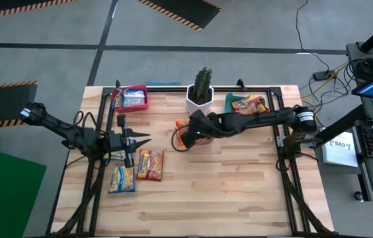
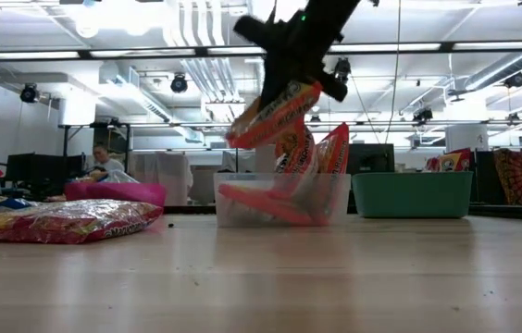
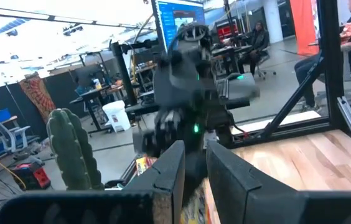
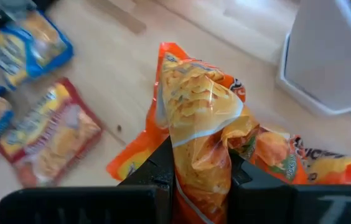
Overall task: Sort Maruchan noodles
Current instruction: Put the orange noodle pack into the transparent bin
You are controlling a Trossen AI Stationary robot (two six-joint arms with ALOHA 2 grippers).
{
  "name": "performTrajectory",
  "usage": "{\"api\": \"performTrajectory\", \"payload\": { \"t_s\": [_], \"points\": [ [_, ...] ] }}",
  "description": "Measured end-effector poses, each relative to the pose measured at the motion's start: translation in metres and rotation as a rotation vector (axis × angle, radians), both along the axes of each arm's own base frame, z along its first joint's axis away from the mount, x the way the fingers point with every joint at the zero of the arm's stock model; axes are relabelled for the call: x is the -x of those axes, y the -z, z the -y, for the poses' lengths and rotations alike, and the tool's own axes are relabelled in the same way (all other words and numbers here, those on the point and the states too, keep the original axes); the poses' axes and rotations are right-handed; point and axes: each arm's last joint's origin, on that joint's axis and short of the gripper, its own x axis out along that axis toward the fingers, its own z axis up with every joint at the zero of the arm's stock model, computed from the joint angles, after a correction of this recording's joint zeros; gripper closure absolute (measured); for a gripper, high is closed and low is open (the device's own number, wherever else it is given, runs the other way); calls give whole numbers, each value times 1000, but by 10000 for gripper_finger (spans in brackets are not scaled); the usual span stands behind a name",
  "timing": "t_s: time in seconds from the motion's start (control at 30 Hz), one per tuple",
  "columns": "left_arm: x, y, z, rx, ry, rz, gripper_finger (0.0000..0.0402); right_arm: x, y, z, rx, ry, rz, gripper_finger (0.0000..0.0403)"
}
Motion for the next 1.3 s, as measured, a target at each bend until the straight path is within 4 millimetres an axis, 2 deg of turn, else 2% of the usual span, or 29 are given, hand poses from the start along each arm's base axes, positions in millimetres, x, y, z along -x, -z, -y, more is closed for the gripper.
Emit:
{"api": "performTrajectory", "payload": {
  "t_s": [0.17, 0.33, 0.7, 0.83, 0.93, 1.07, 1.3],
  "points": [
    [-2, -1, 1, -2, 1, -5, 350, -8, 18, 7, -29, 28, -109, 356],
    [-2, 0, 1, -5, 1, -9, 350, -17, 23, 10, 4, 38, -138, 344],
    [-3, 0, 1, -5, 1, -9, 350, -19, 15, 12, 65, 49, -127, 239],
    [-3, 0, 1, -5, 1, -9, 350, -20, 13, 11, 71, 39, -112, 224],
    [-3, 0, 1, -5, 1, -9, 350, -21, 12, 11, 72, 39, -89, 233],
    [-3, 0, 1, -5, 1, -9, 350, -25, 14, 12, 85, 42, -74, 266],
    [-3, 0, 1, -5, 1, -10, 350, -39, 48, 13, 111, 46, -145, 334]
  ]
}}
